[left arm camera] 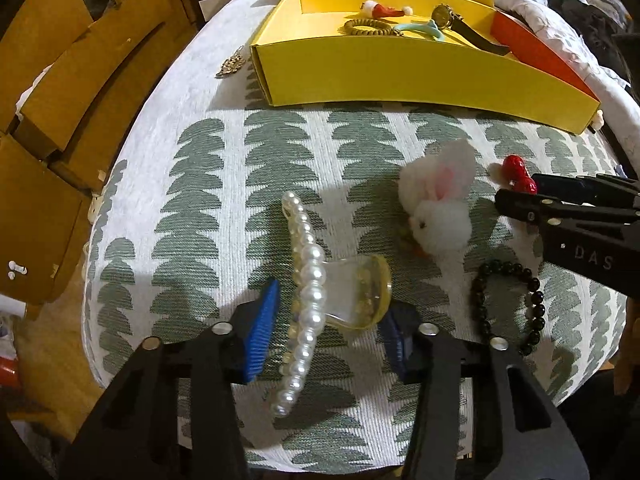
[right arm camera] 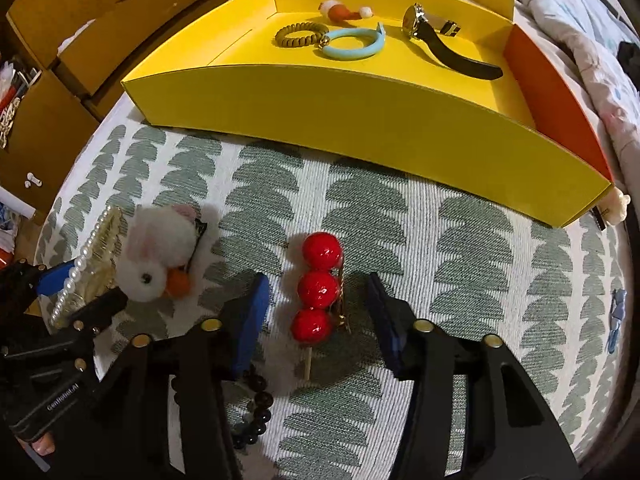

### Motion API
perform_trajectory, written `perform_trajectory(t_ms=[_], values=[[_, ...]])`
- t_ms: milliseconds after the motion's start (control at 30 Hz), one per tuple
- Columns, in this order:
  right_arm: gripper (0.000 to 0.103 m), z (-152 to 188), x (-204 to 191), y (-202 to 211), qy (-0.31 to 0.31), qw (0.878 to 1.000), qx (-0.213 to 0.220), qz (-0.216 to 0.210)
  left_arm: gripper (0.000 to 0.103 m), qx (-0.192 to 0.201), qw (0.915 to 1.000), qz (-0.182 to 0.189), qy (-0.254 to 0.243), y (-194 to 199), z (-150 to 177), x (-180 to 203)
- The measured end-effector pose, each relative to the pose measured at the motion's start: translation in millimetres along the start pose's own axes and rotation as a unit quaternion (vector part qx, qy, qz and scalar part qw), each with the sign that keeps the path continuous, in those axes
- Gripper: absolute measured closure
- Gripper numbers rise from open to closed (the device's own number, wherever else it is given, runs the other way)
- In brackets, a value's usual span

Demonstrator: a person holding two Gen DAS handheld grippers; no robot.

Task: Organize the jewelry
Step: 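Grasp the pearl hair clip with left tool while right tool grasps the red bead hairpin, then carry the pearl clip and red bead hairpin with both tools into the box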

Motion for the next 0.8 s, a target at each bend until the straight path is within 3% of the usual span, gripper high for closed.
perform_trajectory(t_ms=[233,500,800], values=[[0.076,1,3,-1,0.005,1.0,-0.005,0.014,0.063,0.0,0.9999,0.008,0.012,2,0,-5],[0.077,-3,7,8,-0.01,1.0,-0.007,-0.012,0.063,0.013,0.999,0.012,0.042,14,-3,-22],[0.077,-21,15,49,-0.036,0.997,0.036,-0.052,0.063,0.043,0.9967,0.029,0.062,36,-19,-32]])
Point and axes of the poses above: each gripper's, at about its wrist camera, not at the fingertips, and y roughly against the way its jaws point, x to its right, z to its underside, the point moved 3 cm from there along -y, roughly the way its jaws point, and after that the axes turned 11 degrees about x, right-handed, at the moved point
